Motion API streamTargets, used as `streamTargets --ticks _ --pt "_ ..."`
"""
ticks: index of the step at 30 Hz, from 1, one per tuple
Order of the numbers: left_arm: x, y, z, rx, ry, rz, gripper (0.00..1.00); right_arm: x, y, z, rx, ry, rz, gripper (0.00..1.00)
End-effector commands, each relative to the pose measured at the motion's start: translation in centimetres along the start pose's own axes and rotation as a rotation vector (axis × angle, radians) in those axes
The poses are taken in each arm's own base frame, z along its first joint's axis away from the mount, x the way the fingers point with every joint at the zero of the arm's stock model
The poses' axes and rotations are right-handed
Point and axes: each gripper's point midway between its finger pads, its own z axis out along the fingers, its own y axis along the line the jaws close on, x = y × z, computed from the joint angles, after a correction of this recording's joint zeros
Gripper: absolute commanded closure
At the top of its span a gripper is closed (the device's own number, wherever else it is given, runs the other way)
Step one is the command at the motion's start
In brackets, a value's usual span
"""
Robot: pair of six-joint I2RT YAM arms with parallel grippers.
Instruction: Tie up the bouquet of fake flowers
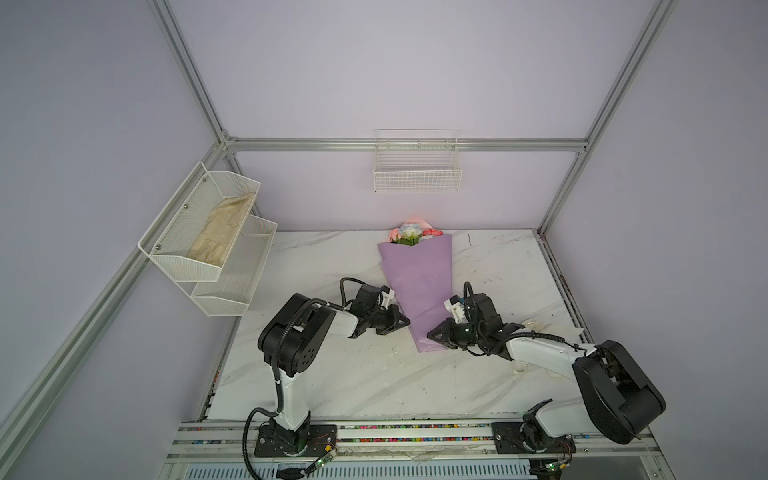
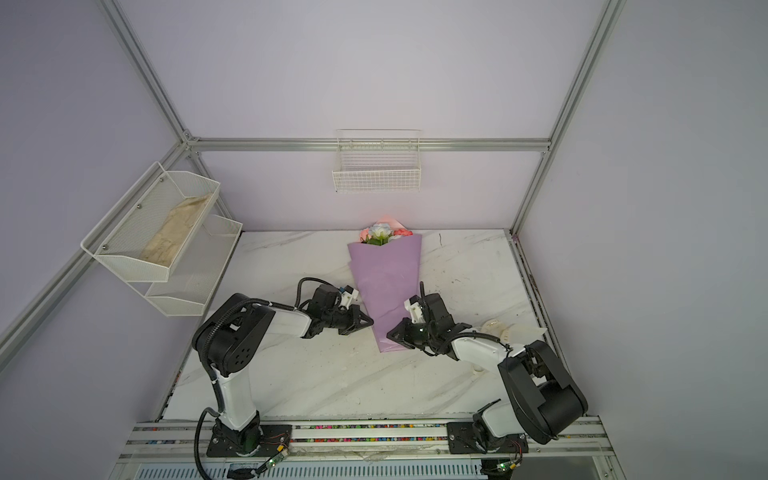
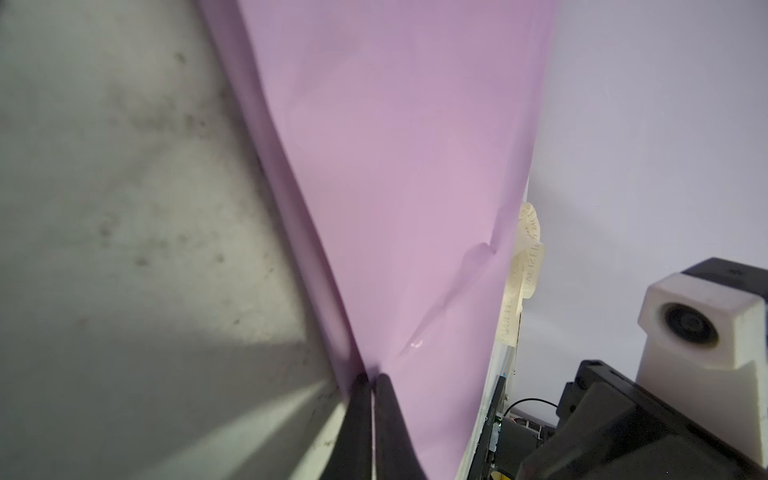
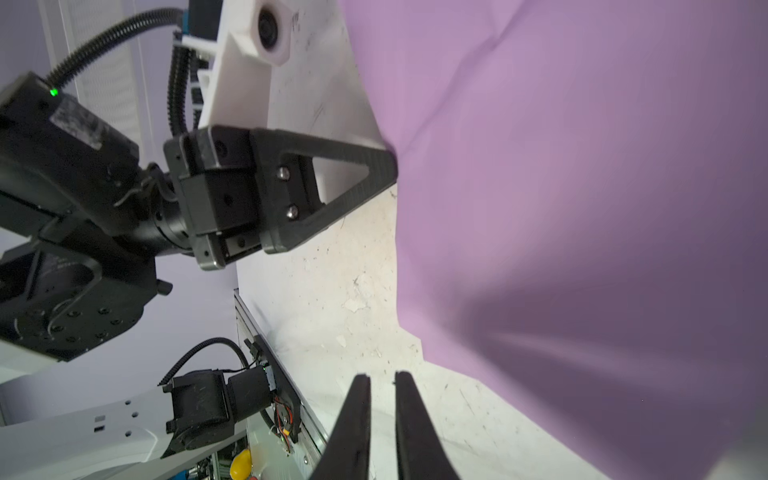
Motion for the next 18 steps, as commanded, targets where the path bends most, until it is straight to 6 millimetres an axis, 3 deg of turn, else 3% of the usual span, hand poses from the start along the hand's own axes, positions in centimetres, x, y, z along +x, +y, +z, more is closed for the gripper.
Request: streamTargets --ticks 1,5,8,10,12,16,18 --pt "-2.6 -2.6 -0.1 0.044 -0.039 0.078 0.93 0.0 -2.3 0.7 0.067 0.018 0.037 0.84" --pt "-2.5 -2.6 -0.2 0.045 -0.036 0.077 0.93 1.0 -4.2 1.9 0.092 0.066 0.059 0.84" --pt "-2.6 -3.7 -0.9 0.064 -0.042 0.087 0.84 1.6 -5.1 2.3 0.103 0.083 0.075 0.84" --pt "-2.3 -4.4 -1.8 0.068 -0.044 0.09 0.74 1.8 -5.2 2.3 0.096 0.085 0.08 0.84" --pt "-1.6 -4.5 -2.8 0.051 -0.056 0.079 0.57 1.9 -5.2 2.2 0.095 0.085 0.083 0.84" --pt "-0.4 -4.3 -4.8 0.018 -0.103 0.053 0.59 2.1 -5.2 2.1 0.092 0.082 0.083 0.84" --pt "0.2 -5.4 -5.4 0.02 -0.126 0.069 0.6 2.0 -5.2 2.1 0.091 0.08 0.083 0.84"
